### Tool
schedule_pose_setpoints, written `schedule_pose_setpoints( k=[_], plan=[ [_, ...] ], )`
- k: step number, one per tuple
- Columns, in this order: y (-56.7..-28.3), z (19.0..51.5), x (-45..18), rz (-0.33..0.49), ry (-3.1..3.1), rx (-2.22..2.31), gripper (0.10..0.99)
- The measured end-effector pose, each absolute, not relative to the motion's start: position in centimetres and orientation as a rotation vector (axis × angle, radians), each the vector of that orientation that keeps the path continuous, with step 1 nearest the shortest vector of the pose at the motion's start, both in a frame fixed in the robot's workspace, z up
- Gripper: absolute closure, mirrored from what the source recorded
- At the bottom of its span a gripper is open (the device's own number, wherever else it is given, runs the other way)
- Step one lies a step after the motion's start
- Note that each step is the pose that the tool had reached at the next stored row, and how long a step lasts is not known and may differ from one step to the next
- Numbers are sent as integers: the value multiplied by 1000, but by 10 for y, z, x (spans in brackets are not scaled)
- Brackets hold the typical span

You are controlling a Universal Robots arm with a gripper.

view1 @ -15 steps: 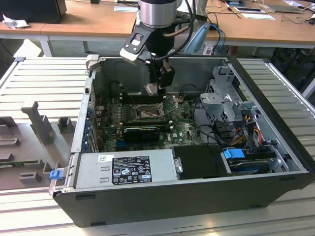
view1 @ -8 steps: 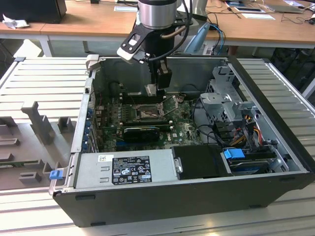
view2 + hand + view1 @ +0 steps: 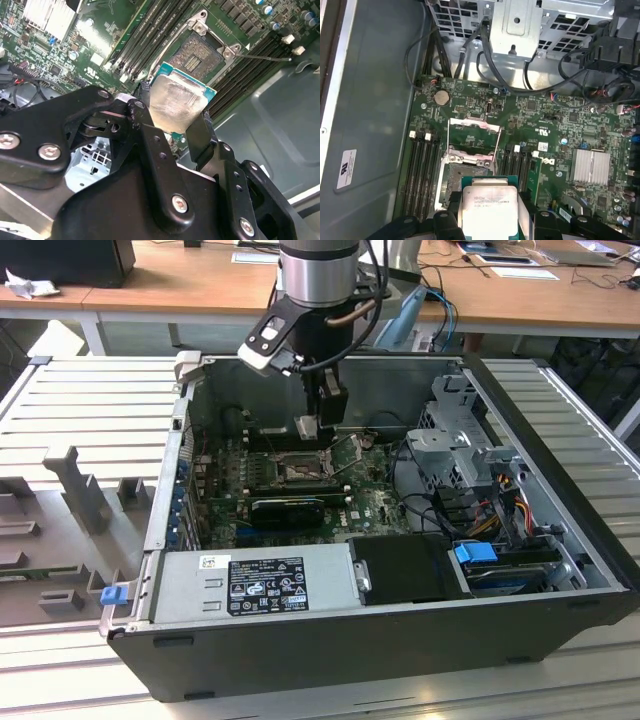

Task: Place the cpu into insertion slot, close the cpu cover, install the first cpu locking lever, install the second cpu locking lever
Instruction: 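Place the cpu into insertion slot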

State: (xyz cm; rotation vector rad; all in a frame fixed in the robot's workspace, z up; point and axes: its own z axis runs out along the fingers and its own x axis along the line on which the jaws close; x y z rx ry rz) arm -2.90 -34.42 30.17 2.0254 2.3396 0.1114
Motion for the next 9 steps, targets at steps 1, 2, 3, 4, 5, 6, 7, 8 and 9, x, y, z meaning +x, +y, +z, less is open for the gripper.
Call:
schedule_pose_setpoints(
  k=[1,2,3,4,5,6,7,8,9],
  plan=[
    [-344,301,-29,112,2339,2025,557],
    [-344,300,-29,112,2338,2026,557],
    [-344,300,-29,111,2336,2029,557],
    [-344,299,-29,111,2334,2031,557],
    [-344,299,-29,111,2332,2033,557],
    [-344,299,-29,111,2329,2036,557],
    [-344,298,-29,111,2326,2040,557],
    [-344,298,-29,111,2325,2041,557],
    [-344,298,-29,111,2323,2043,557]
  ],
)
